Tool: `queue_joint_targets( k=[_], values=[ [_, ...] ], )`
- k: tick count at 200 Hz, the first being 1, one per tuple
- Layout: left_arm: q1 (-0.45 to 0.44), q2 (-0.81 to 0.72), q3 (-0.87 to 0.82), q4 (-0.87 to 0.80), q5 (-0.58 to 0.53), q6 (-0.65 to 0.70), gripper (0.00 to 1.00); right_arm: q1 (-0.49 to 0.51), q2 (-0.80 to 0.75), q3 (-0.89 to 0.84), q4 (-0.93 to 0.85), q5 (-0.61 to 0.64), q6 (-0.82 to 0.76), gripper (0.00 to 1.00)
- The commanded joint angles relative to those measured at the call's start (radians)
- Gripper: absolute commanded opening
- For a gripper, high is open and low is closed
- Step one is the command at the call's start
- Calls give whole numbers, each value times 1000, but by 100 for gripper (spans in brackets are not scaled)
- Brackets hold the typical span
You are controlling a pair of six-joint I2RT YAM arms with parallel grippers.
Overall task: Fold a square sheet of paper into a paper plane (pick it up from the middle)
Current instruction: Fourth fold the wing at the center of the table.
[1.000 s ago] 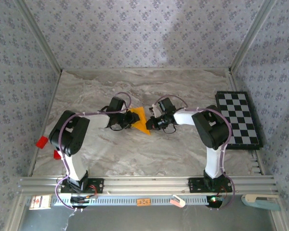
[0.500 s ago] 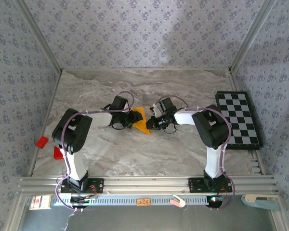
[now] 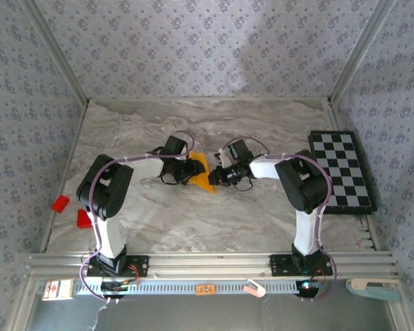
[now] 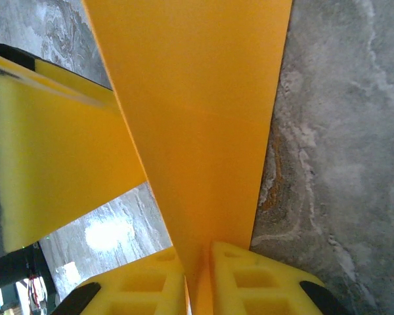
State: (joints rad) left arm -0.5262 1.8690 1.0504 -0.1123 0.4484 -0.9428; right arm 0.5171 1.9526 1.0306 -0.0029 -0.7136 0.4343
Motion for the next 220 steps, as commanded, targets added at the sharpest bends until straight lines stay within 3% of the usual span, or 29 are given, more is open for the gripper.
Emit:
queue_joint_targets(
  k=[1,69,117,161,220],
  values=[
    [-11,43,18,-102,-50,14,49,-5,35,-23,-23,17,10,16],
    [-12,50,26,-123,-66,5,47,-9,56,-4,-32,-15,15,10],
    [-11,-53,29,-38,-49,50,45,-15,76,18,-65,-42,8,9],
    [-4,-120,10,76,-9,86,32,-19,89,39,-97,-46,1,9],
    [3,-69,-33,205,67,49,15,-25,98,48,-101,-57,3,10]
  ],
)
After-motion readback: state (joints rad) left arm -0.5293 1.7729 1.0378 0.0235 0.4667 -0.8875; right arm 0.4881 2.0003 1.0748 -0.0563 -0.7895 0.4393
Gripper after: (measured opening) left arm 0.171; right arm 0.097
